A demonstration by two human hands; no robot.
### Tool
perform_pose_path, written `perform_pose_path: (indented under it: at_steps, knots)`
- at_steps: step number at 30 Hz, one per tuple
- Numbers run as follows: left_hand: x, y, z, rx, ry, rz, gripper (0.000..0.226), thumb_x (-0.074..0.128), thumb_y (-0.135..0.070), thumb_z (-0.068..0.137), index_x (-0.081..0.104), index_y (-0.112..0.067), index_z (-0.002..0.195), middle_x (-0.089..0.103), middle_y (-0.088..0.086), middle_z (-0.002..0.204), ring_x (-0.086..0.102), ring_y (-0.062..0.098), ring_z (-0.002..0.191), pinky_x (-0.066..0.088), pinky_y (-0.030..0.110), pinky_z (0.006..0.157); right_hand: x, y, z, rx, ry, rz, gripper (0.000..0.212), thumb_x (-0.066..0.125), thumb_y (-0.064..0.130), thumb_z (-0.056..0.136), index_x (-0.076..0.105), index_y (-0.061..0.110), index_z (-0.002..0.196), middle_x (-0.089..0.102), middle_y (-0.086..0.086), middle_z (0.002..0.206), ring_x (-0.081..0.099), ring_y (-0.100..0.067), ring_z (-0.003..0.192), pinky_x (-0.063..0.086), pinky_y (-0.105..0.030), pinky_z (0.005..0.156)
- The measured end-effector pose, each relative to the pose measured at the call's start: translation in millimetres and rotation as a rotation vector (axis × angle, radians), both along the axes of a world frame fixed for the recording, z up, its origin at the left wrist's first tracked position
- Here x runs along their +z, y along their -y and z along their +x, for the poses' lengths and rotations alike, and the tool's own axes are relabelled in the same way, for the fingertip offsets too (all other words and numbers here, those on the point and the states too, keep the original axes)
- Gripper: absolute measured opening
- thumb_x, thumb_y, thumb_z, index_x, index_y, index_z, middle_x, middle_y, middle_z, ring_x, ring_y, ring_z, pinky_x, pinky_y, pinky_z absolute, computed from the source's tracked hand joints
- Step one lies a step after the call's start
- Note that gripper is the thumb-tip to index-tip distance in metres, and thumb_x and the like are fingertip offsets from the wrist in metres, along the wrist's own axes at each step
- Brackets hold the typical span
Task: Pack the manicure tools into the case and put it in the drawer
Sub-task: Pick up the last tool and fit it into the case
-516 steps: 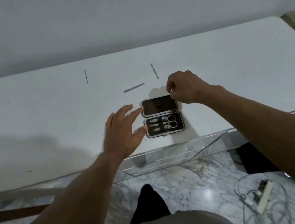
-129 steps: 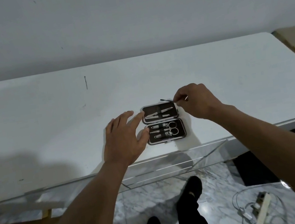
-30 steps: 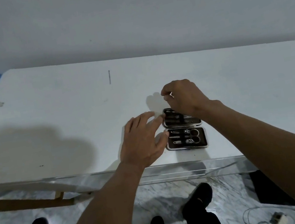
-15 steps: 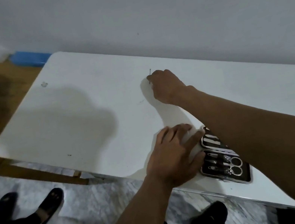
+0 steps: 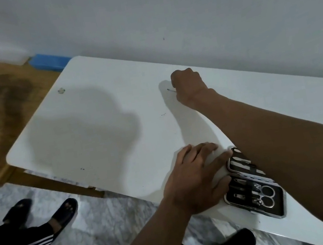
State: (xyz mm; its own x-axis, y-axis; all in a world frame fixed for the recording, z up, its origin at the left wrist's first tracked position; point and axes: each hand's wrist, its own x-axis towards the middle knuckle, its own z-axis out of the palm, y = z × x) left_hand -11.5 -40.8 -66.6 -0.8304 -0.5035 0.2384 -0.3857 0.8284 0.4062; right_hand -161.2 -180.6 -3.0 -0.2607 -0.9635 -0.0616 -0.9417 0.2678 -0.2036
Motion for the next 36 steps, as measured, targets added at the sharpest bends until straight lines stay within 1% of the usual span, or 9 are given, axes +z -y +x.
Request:
perform_pose_path:
  at_steps: [3,6,11,18,22,26,30,33,36]
  knots:
    - [0,0,0,-0.002,-0.022,-0.008,0.046,0.052,-0.049,0.094,0.052,-0.029,0.136,0.052,0.003,0.136,0.047,0.021,0.125,0.028,0.041,0.109,1,0,0,-0.001,-0.028,0.024,0.02,0.047,-0.007,0.08,0.051,0.007,0.095,0.059,-0.023,0.107,0.059,-0.042,0.099,0.04,-0.034,0.071]
    - [1,-1,-1,-0.001,-0.03,-0.014,0.044,0.052,-0.048,0.094,0.054,-0.028,0.133,0.053,0.003,0.135,0.048,0.022,0.124,0.029,0.041,0.108,-1,0,1,-0.005,-0.048,0.032,0.025,0.049,-0.002,0.082,0.053,0.001,0.107,0.058,-0.022,0.11,0.058,-0.041,0.103,0.038,-0.034,0.072]
    - [1,0,0,0.002,-0.011,-0.015,0.044,0.051,-0.049,0.095,0.054,-0.027,0.134,0.052,0.004,0.135,0.048,0.023,0.125,0.03,0.042,0.108,-3,4,-1,-0.01,-0.034,0.065,0.027,0.049,-0.002,0.083,0.05,0.0,0.11,0.057,-0.021,0.114,0.056,-0.041,0.108,0.038,-0.034,0.074]
    - [1,0,-1,0.005,0.003,-0.008,0.044,0.052,-0.048,0.094,0.054,-0.027,0.133,0.052,0.005,0.136,0.048,0.023,0.125,0.031,0.044,0.108,-11,1,-3,-0.011,-0.045,0.079,0.03,0.046,0.005,0.091,0.043,-0.001,0.12,0.055,-0.022,0.12,0.055,-0.041,0.111,0.045,-0.038,0.086]
    - [0,1,-1,0.007,0.022,-0.007,0.046,0.051,-0.049,0.094,0.052,-0.028,0.135,0.051,0.004,0.137,0.047,0.022,0.125,0.03,0.044,0.108,-12,-1,-2,-0.036,-0.014,0.088,0.027,0.046,0.003,0.09,0.043,0.001,0.117,0.056,-0.02,0.118,0.056,-0.037,0.111,0.045,-0.037,0.084]
    - [0,1,0,0.005,0.038,-0.002,0.047,0.049,-0.05,0.094,0.05,-0.03,0.137,0.05,0.003,0.138,0.045,0.02,0.127,0.028,0.042,0.109,-10,-1,-1,-0.043,0.004,0.108,0.02,0.047,-0.003,0.085,0.039,0.008,0.099,0.057,-0.019,0.116,0.056,-0.039,0.109,0.045,-0.038,0.082]
    - [3,2,0,-0.002,0.085,0.003,0.05,0.044,-0.052,0.095,0.045,-0.032,0.14,0.048,0.002,0.14,0.043,0.02,0.128,0.027,0.041,0.109,-11,0,-7,-0.055,0.014,0.12,0.031,0.05,0.002,0.086,0.047,-0.001,0.117,0.056,-0.022,0.12,0.055,-0.041,0.112,0.045,-0.037,0.084]
    - [4,2,0,0.004,0.115,-0.001,0.051,0.042,-0.053,0.095,0.042,-0.034,0.143,0.047,0.002,0.141,0.041,0.02,0.13,0.026,0.042,0.111,-11,-2,-11,-0.122,0.13,0.108,0.025,0.054,0.008,0.083,0.053,0.004,0.108,0.059,-0.02,0.114,0.057,-0.041,0.107,0.043,-0.034,0.078]
    - [3,2,1,0.006,0.147,-0.016,0.052,0.039,-0.055,0.096,0.036,-0.037,0.145,0.044,0.0,0.142,0.037,0.018,0.131,0.024,0.042,0.112,-6,-10,-14,-0.189,0.267,0.086,0.011,0.054,0.012,0.08,0.048,0.011,0.088,0.055,-0.014,0.096,0.056,-0.036,0.094,0.04,-0.031,0.073]
